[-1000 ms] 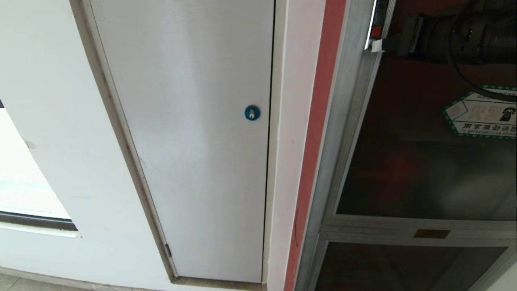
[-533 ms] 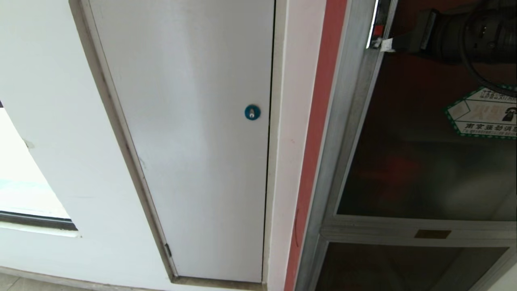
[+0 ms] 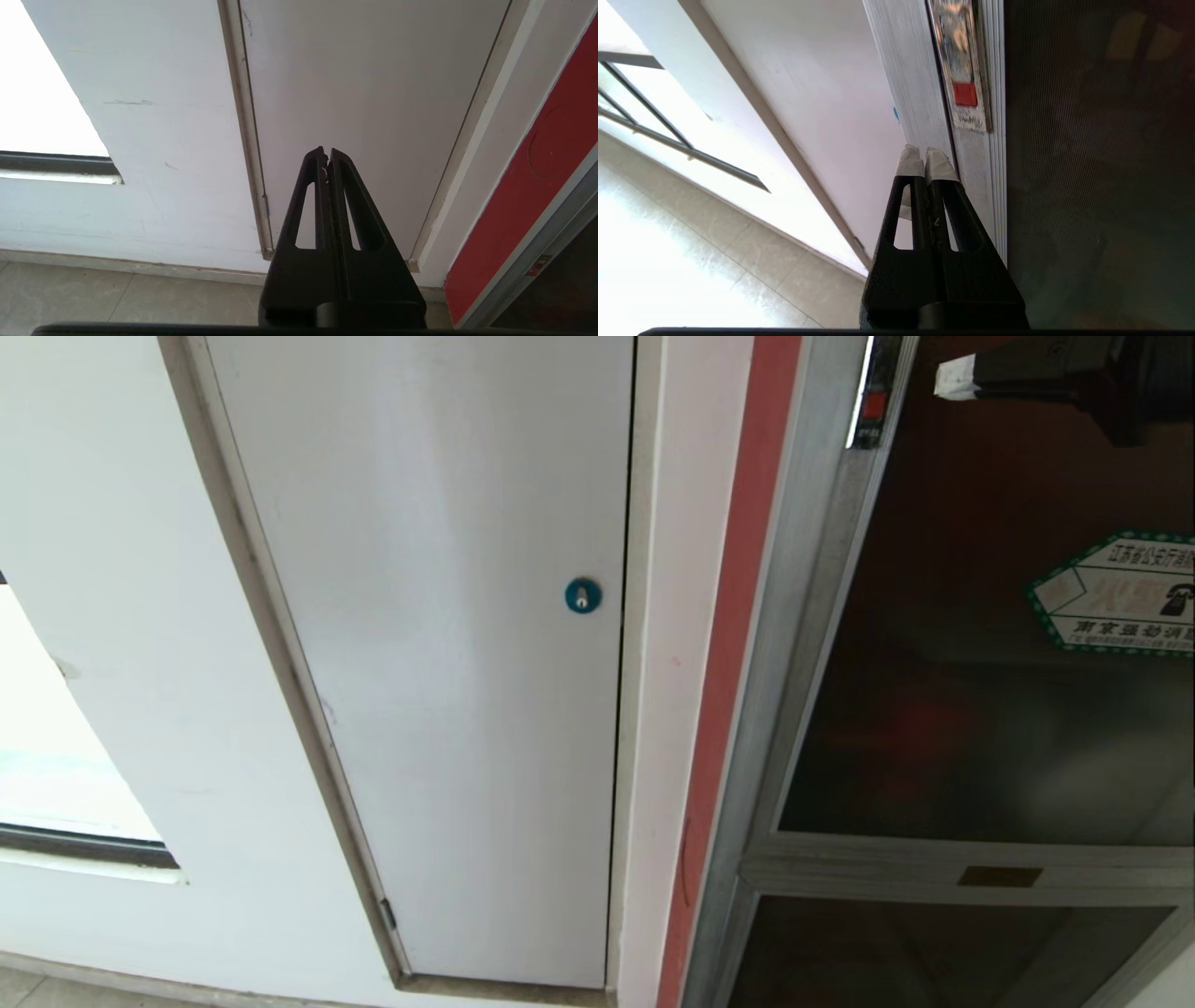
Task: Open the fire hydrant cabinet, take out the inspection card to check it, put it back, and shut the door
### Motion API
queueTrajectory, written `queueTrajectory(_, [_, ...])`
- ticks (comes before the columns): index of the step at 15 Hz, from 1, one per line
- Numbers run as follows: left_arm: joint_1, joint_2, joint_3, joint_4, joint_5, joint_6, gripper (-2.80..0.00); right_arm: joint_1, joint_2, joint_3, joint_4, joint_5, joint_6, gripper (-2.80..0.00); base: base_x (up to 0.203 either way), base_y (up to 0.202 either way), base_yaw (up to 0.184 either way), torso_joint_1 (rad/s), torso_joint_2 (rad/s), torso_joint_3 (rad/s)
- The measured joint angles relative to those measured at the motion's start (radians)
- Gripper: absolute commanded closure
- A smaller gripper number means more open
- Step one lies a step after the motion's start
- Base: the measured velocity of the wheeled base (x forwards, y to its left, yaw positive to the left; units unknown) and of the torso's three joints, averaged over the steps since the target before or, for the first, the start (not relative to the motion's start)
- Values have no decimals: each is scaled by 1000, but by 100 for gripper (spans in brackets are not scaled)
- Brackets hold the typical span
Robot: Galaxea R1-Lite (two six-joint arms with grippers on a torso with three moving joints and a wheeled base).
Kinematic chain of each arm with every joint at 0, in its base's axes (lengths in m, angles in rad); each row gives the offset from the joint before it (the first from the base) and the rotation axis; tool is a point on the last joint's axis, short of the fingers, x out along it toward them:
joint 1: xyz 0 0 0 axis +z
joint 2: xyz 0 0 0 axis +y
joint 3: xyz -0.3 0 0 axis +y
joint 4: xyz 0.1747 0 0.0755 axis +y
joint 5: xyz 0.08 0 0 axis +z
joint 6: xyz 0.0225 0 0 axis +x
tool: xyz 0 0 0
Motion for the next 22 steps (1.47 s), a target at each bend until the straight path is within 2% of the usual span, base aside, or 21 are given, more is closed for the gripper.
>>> queueTrajectory(5, [0,0,0,0,0,0,0,0,66,-77,13,0,-1,0,0,0,0,0,0,0])
queueTrajectory(14, [0,0,0,0,0,-1,0,-11,143,-84,-75,-8,-3,0,0,0,0,0,0,0])
queueTrajectory(22, [0,0,0,0,0,0,0,-36,166,-85,-97,-6,-4,0,0,0,0,0,0,0])
